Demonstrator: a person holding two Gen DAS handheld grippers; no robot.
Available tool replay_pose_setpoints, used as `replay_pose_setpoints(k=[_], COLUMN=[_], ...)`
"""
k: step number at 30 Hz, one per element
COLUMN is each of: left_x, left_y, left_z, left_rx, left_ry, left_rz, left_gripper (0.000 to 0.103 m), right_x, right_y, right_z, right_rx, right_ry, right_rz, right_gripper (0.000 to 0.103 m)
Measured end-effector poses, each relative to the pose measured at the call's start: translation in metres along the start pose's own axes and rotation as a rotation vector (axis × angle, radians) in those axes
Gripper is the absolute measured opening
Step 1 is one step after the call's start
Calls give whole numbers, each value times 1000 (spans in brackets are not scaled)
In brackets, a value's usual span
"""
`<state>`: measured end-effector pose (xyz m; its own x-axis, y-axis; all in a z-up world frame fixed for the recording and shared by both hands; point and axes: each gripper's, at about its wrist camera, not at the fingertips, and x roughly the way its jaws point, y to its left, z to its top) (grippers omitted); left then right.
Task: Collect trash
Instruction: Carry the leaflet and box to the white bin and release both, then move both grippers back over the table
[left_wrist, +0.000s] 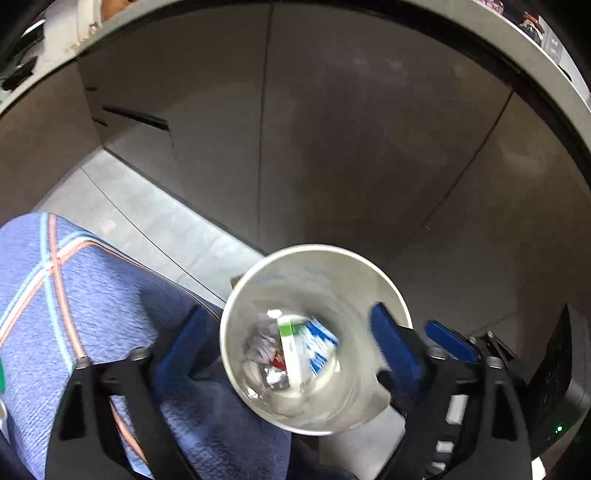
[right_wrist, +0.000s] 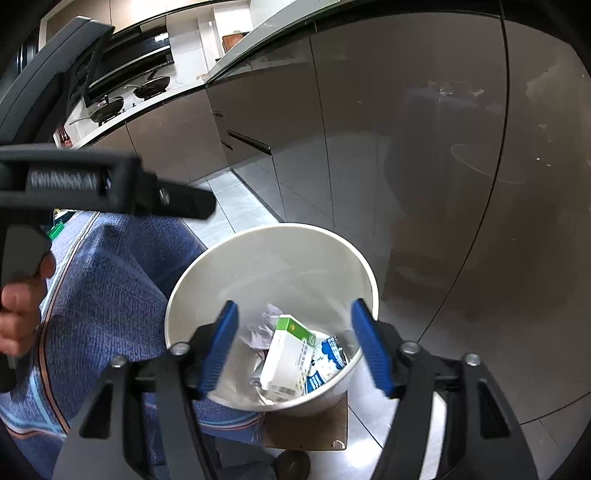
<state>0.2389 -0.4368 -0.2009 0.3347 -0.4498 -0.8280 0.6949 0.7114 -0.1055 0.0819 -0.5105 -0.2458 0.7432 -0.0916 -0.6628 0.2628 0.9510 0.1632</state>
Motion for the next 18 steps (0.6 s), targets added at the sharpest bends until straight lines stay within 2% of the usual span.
replay_pose_setpoints(k=[4,11,13,18], left_x=[-8,-43,-60,-109], left_y=[6,7,7,21], left_z=[1,-6,-9,-18], left_rx=[-29,-36,-38,-73], left_ry=[-16,-55,-75,-126], left_rz=[19,51,65,101], left_gripper=[95,95,95,95], right_x=[-5,-22,-34,-70], right_y=[3,11,17,40], right_z=[-1,8,14,29], right_rx=[-5,-13,-16,-58], right_ry=[-10,-33,-52,-111], right_rz=[-3,14,17,60], right_gripper=[87,88,94,94])
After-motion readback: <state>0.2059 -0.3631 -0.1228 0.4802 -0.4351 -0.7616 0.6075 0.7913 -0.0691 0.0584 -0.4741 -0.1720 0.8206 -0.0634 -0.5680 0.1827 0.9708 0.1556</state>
